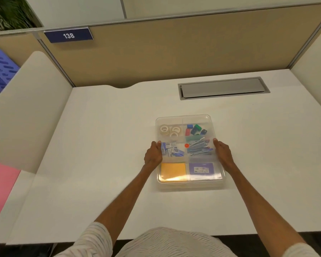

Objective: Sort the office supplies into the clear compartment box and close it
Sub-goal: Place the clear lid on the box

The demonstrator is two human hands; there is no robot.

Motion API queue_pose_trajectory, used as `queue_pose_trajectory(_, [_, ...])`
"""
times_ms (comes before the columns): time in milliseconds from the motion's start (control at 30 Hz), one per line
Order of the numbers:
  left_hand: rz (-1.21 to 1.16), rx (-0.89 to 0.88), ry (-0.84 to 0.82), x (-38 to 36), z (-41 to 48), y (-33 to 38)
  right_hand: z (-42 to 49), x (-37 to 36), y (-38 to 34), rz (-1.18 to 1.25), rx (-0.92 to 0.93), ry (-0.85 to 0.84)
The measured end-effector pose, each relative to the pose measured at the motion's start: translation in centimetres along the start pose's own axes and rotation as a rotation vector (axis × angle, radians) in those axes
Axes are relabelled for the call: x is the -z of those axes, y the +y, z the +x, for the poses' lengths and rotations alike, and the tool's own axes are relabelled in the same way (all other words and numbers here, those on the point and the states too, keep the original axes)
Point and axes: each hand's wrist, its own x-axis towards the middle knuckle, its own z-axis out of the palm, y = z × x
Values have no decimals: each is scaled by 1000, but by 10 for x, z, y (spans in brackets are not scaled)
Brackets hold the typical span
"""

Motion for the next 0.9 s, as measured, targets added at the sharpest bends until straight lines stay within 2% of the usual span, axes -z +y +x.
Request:
queue_pose_trajectory(233, [42, 4, -12, 2, 17, -7, 13, 2, 4, -14, 0, 14])
queue_pose_trajectory(367, [95, 46, 32, 7, 32, 2, 34, 5, -8, -248, -36, 46])
queue_pose_trajectory(467, [39, 70, 56, 11, 49, 15, 55, 4, -24, -319, 4, 52])
queue_pose_trajectory(633, [-62, 91, 41, 18, 78, 34, 86, -5, -45, -270, 37, 79])
queue_pose_trajectory(900, [-187, 107, 51, 10, 97, 45, 100, -22, -44, -336, 47, 135])
